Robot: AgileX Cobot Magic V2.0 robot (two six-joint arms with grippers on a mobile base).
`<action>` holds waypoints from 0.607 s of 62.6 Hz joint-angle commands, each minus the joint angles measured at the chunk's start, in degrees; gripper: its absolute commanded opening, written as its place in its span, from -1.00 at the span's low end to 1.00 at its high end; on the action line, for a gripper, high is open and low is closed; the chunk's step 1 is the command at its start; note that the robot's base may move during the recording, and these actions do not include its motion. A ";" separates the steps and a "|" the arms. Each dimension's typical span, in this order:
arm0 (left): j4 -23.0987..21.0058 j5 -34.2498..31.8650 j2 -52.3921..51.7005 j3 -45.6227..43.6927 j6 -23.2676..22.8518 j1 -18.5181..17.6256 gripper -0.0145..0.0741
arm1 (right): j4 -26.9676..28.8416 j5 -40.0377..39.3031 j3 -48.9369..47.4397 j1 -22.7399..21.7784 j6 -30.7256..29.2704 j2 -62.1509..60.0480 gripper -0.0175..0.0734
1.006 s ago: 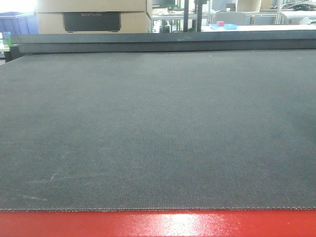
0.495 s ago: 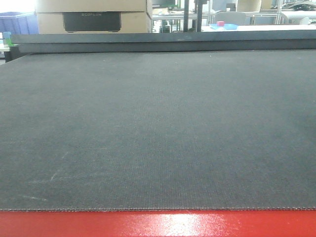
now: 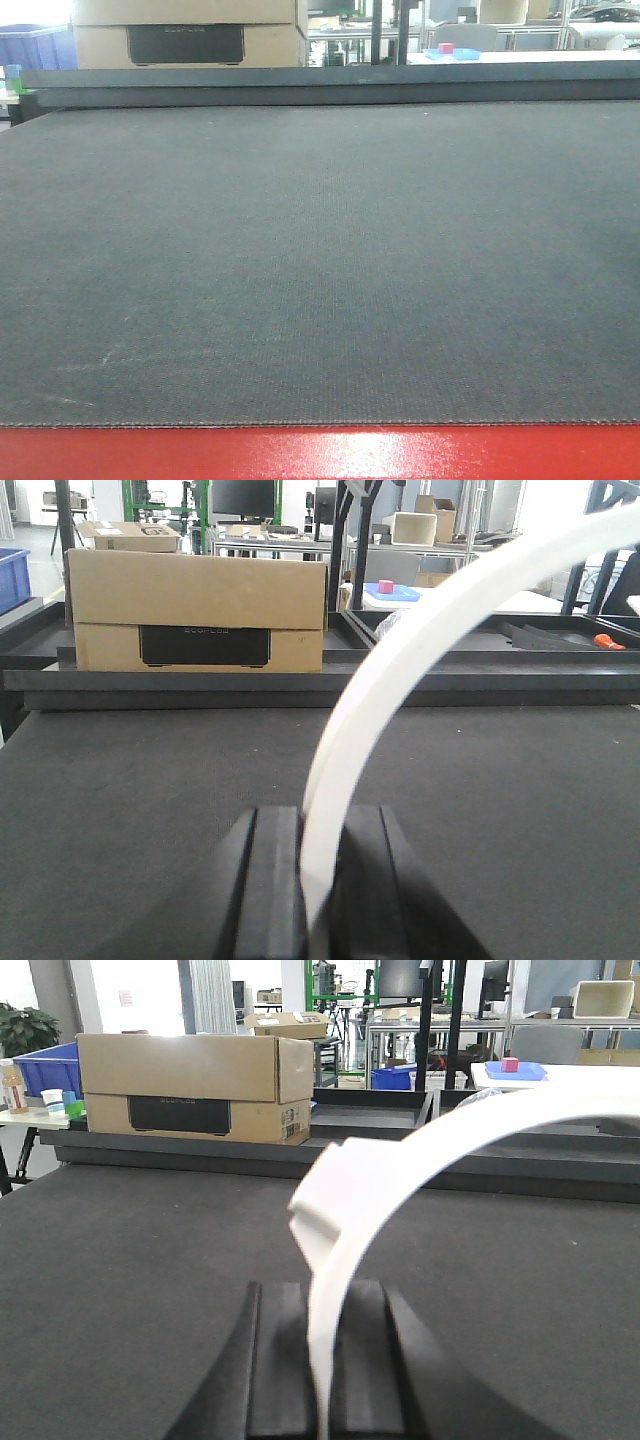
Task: Grab PVC pipe and place in blue bin
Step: 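Lift the white arc off the table with both grippers, then drive the base away from the table holding the arc in both grippers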
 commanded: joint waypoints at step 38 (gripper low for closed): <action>-0.14 -1.41 -0.42 -0.11 -0.13 -0.04 -0.92 | -0.78 -1.79 -0.01 0.17 -0.51 -0.24 -0.98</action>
